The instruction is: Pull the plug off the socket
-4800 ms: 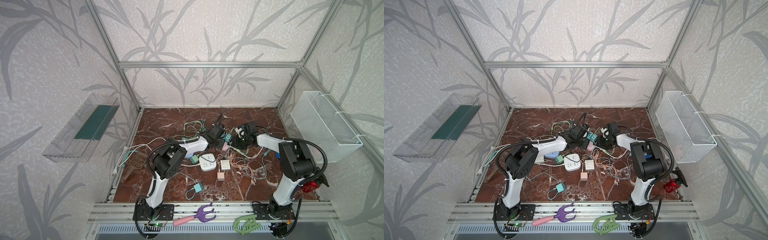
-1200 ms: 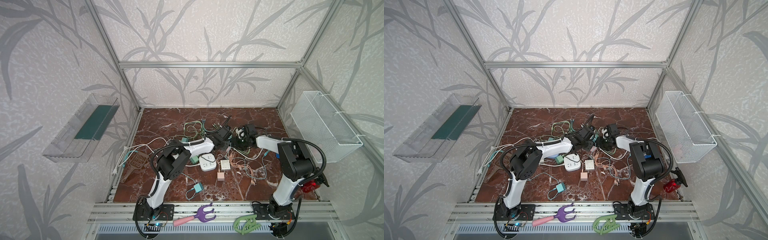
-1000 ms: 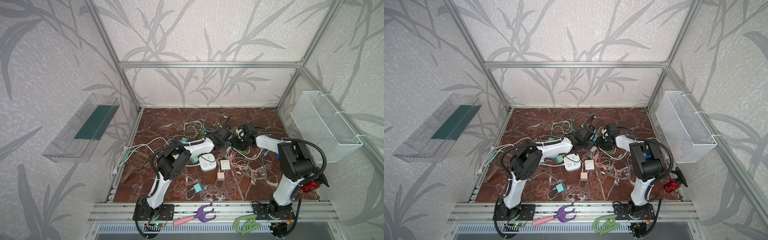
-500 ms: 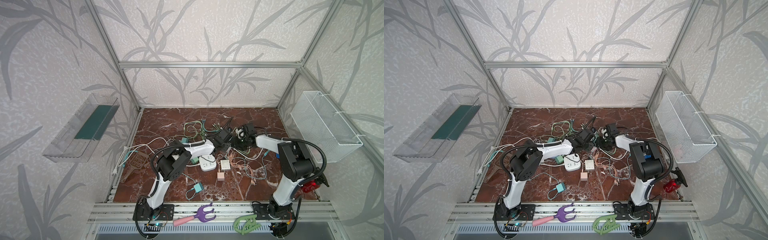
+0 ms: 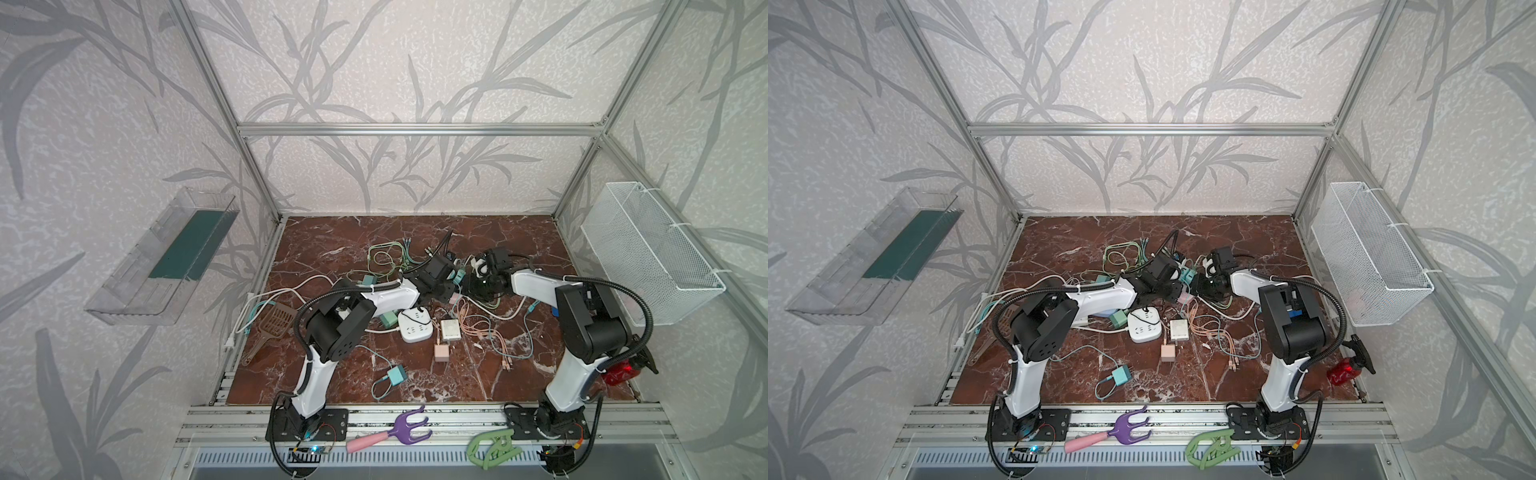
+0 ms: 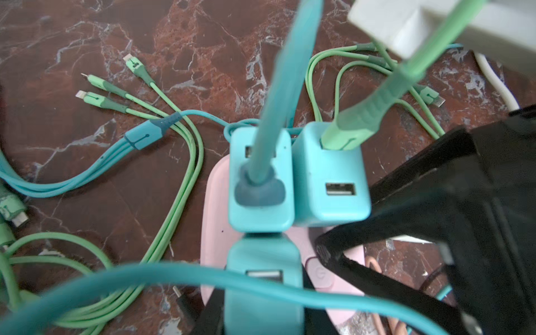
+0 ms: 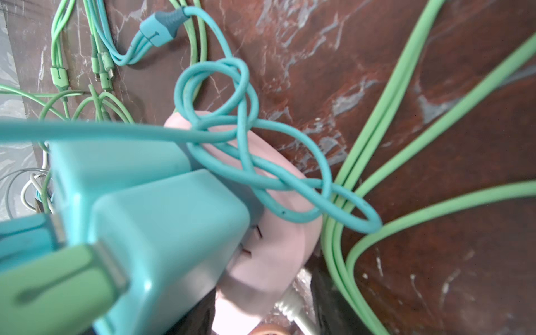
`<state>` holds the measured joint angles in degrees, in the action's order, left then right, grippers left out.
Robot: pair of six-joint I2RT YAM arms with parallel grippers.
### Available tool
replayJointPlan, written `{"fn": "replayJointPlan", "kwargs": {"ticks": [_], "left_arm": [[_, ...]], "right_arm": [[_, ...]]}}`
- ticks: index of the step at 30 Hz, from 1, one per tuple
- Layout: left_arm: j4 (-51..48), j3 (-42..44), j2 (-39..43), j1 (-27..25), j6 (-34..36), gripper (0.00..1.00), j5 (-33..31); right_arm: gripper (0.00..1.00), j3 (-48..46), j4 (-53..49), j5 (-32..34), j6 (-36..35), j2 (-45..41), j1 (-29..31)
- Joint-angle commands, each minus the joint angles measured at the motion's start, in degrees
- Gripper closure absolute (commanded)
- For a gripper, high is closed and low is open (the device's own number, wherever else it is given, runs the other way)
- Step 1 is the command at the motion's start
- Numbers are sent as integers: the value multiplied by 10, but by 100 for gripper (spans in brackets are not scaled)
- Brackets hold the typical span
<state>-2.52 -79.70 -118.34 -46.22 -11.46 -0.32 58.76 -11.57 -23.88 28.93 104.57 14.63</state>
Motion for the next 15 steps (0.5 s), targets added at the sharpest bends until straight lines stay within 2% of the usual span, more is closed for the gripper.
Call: {"fn": "replayJointPlan", "kwargs": {"ticks": [1,4,8,12,15], "left_arm": [[17,-10,38,-21,29,92,27],[-30,-31,28,-41,73,93,-30],[-22,-22,33,-45,71,94,-74],[1,-7,46,-44,66,94,-88],[8,-5,49,-40,56,94,-62]], "right_arm": [[47,-10,-37,42,1,28,4],[47,-8,-37,42,2,32,4],[47,-7,-39,44,0,34,4],[47,-6,-42,45,-2,35,4],[47,-6,-40,45,-1,35,4]]}}
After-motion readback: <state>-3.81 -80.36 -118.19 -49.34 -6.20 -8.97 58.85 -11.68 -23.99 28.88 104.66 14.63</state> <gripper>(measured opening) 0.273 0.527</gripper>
